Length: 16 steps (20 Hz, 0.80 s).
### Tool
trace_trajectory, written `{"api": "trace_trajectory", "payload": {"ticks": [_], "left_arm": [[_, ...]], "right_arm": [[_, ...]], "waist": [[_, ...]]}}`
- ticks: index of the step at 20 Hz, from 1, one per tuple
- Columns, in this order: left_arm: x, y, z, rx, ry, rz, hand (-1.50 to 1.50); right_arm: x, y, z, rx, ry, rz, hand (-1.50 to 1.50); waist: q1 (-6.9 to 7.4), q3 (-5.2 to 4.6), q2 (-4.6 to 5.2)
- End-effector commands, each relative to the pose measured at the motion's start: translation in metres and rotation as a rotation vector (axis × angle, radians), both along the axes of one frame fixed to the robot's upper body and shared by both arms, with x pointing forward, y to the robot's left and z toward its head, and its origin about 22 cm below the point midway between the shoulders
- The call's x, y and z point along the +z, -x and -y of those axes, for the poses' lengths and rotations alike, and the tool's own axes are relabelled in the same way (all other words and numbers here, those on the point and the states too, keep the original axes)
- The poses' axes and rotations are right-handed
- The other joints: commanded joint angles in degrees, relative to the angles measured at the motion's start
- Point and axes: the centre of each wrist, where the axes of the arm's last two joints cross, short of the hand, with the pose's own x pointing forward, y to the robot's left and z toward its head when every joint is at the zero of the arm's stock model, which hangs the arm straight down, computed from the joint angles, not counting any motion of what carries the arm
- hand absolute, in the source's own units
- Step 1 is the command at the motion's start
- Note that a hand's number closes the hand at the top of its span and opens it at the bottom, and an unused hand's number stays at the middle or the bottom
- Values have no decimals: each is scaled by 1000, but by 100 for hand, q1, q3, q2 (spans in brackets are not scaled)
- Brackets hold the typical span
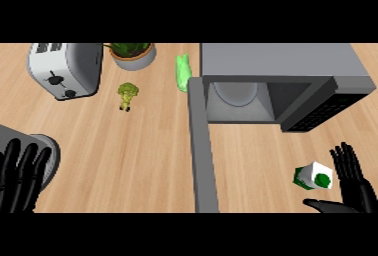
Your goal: Pick up the milk, place it into the microwave and close the microwave
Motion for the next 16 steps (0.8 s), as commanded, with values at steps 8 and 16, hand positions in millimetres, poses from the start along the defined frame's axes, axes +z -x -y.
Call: {"api": "trace_trajectory", "payload": {"ticks": [8, 16], "left_arm": [[1, 3, -3, 5, -13, -3, -150], [4, 5, -2, -7, 19, 3, -150]], "right_arm": [[-34, 3, -3, 33, -14, 5, -150], [-37, -10, -28, 127, 146, 114, 150]], "waist": [[30, 4, 11], [55, 16, 23]]}}
